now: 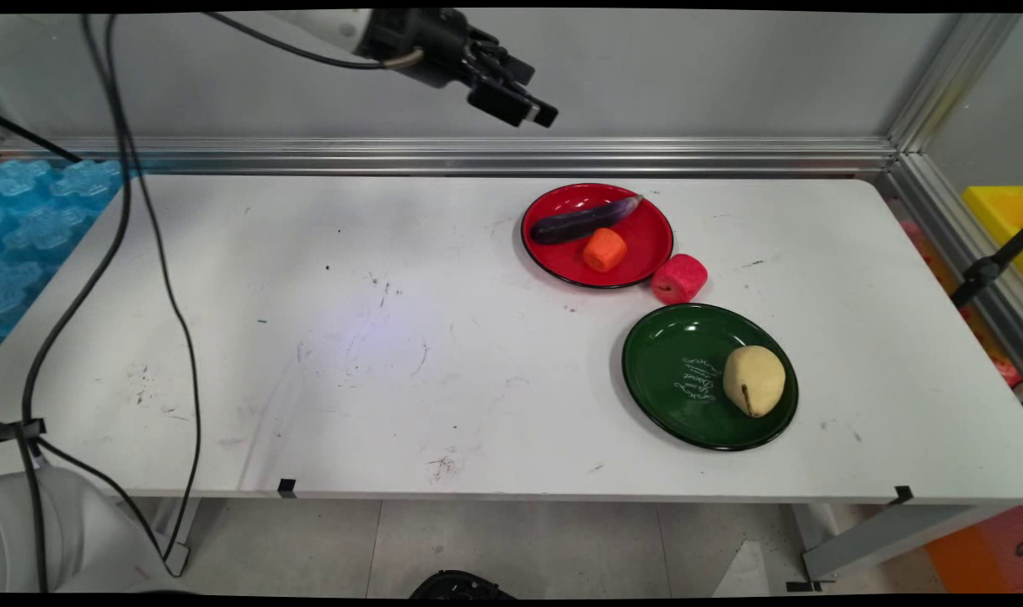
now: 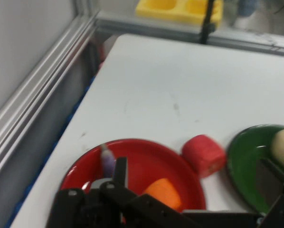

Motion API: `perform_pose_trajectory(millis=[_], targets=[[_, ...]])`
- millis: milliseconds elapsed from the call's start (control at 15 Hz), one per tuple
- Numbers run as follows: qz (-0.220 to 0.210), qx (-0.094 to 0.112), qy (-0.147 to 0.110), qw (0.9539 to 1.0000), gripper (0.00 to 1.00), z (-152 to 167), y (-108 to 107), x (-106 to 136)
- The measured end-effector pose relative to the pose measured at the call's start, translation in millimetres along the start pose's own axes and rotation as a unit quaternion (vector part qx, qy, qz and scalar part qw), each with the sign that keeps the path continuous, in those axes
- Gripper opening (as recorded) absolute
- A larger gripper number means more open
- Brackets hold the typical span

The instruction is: Pick up the eggplant from the red plate

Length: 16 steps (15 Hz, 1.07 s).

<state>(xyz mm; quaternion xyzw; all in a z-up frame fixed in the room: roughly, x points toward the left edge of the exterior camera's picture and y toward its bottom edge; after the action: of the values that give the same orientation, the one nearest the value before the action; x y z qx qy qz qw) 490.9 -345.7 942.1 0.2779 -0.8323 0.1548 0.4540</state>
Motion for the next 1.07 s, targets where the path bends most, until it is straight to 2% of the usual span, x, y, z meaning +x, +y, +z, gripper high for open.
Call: perform_pose_trajectory(millis=[200, 467, 733, 1067], targets=[[-0.006, 0.028, -0.031, 0.9991, 1.0, 32, -5, 7], [-0.01, 0.053, -0.068, 0.9962, 1.0, 70, -12, 12], [-0.008, 0.068, -0.101, 0.9925, 1.0, 105, -19, 14], [-0.002, 0.079, -0.153, 0.985, 1.0, 155, -27, 11]])
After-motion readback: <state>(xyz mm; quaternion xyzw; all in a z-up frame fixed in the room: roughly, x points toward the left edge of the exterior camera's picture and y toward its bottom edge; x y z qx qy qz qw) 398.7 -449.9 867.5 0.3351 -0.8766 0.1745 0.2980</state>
